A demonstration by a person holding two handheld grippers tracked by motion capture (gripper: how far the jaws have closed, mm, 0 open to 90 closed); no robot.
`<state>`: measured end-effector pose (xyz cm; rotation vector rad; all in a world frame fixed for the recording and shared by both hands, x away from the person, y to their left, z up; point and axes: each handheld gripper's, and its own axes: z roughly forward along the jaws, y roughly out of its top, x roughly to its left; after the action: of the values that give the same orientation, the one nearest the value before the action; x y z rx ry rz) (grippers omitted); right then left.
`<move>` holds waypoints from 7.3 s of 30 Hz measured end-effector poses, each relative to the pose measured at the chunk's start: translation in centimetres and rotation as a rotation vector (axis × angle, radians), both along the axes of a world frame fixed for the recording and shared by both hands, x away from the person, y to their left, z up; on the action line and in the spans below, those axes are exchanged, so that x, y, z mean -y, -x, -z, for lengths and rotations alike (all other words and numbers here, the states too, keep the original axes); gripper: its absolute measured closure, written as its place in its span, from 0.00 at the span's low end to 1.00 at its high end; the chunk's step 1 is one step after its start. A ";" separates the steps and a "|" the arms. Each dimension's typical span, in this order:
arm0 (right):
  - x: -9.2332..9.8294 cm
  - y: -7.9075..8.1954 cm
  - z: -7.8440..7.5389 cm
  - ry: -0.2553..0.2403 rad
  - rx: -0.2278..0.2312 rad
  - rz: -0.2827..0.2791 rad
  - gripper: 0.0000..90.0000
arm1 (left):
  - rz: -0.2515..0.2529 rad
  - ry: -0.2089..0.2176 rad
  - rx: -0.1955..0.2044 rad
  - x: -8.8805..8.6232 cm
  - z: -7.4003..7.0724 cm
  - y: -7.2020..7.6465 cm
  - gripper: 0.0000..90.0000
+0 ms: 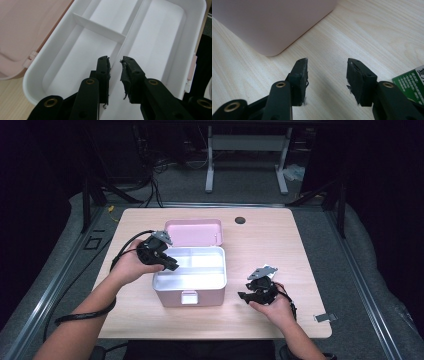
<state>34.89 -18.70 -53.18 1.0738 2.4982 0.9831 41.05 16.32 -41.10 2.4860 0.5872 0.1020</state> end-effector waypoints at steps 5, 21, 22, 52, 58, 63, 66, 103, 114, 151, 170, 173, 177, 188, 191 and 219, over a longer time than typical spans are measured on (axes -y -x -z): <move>0.0 0.0 0.0 -0.004 -0.002 -0.003 0.57 | 0.020 -0.022 -0.004 0.9 0.2 -0.2 0.86; 0.0 0.0 0.1 -0.002 -0.008 -0.009 0.57 | 0.133 -0.194 0.012 4.1 -0.1 -1.0 0.90; -0.1 0.0 0.1 -0.002 -0.009 -0.010 0.57 | 0.146 -0.211 0.012 4.4 -0.1 -1.1 0.90; -0.1 0.0 0.2 -0.006 -0.013 -0.018 0.57 | 0.310 -0.440 -0.023 7.5 0.9 -2.2 0.94; -0.1 0.0 0.2 -0.006 -0.014 -0.015 0.57 | 0.333 -0.449 -0.014 7.7 0.9 -2.2 0.95; -0.1 0.0 0.2 -0.007 -0.012 -0.016 0.57 | 0.386 -0.473 0.025 7.9 0.9 -1.9 0.97; -0.1 0.0 0.2 -0.007 -0.014 -0.016 0.57 | 0.389 -0.485 0.036 7.9 0.8 -1.7 0.97; -0.1 0.0 0.1 -0.015 -0.009 -0.010 0.57 | -0.181 -0.215 -0.085 -7.6 -3.1 -1.2 0.99; 0.0 0.0 -0.1 -0.004 -0.013 -0.005 0.57 | -0.427 -0.171 -0.147 -17.4 0.7 0.2 0.99; -0.7 -0.6 -2.6 0.061 -0.010 -0.043 0.49 | -0.527 -0.011 -0.140 -18.5 8.8 4.7 0.65; 1.9 -7.3 -7.0 0.356 -0.153 -0.066 0.46 | -0.514 0.021 -0.163 -18.5 8.8 5.9 0.60; 2.4 -8.2 -7.1 0.403 -0.199 -0.056 0.44 | -0.514 0.028 -0.162 -18.5 8.8 6.0 0.59; 3.0 -9.3 -7.1 0.441 -0.248 -0.038 0.42 | -0.509 0.030 -0.170 -18.4 8.9 6.0 0.57; 3.4 -10.5 -5.8 0.454 -0.341 -0.047 0.45 | -0.505 0.042 -0.180 -18.5 8.8 6.1 0.55; 3.5 -10.6 -6.0 0.454 -0.374 -0.055 0.48 | -0.508 0.043 -0.182 -18.5 8.8 6.1 0.55; 0.8 -10.3 -10.6 0.469 -0.334 -0.121 0.52 | -0.510 0.052 -0.183 -18.7 8.7 6.3 0.55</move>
<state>45.15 -19.55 -42.61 1.0042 2.8774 0.2189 34.78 35.01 -49.84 2.2544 1.2739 0.0525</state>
